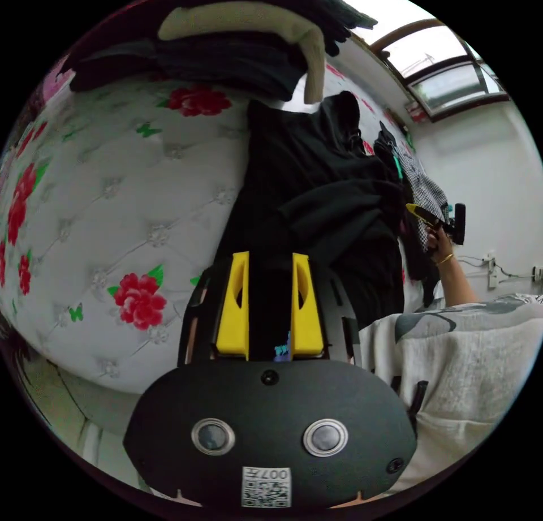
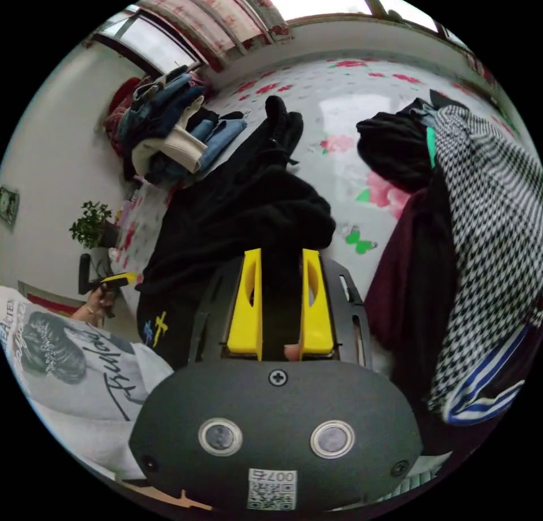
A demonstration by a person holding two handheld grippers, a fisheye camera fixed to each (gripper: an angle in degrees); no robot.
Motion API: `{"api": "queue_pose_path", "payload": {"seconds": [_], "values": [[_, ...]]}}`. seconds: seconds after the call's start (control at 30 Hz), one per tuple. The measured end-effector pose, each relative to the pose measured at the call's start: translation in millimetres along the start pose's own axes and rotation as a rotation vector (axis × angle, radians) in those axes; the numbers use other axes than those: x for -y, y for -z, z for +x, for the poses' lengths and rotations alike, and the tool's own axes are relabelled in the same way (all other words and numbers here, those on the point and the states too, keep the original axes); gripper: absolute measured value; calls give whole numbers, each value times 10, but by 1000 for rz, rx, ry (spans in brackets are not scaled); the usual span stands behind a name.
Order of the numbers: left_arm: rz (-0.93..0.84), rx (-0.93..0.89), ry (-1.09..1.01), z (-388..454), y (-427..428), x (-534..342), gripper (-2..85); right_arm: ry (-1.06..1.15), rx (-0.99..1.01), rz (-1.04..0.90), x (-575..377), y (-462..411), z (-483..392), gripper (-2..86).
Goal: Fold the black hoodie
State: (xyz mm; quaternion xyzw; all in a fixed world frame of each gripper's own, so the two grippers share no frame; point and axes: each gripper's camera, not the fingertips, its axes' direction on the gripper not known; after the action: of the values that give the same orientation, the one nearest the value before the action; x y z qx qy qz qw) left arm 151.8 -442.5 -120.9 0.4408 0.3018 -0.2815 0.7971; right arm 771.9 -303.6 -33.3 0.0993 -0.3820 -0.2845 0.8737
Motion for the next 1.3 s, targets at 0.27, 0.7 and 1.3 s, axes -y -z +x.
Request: {"api": "queue_pose_path", "payload": {"seconds": [0.27,0.7,1.3], "values": [[-202,202,-150,496,-644,388,7,215,-219,-268,-526,-650,-83,44],[-224,74,-127,607,-782,226,-5,45,-191,-173,-620,250,827,25],[-205,122,-214,731,-1116,65,39,33,-119,138,539,549,1468,17]]}}
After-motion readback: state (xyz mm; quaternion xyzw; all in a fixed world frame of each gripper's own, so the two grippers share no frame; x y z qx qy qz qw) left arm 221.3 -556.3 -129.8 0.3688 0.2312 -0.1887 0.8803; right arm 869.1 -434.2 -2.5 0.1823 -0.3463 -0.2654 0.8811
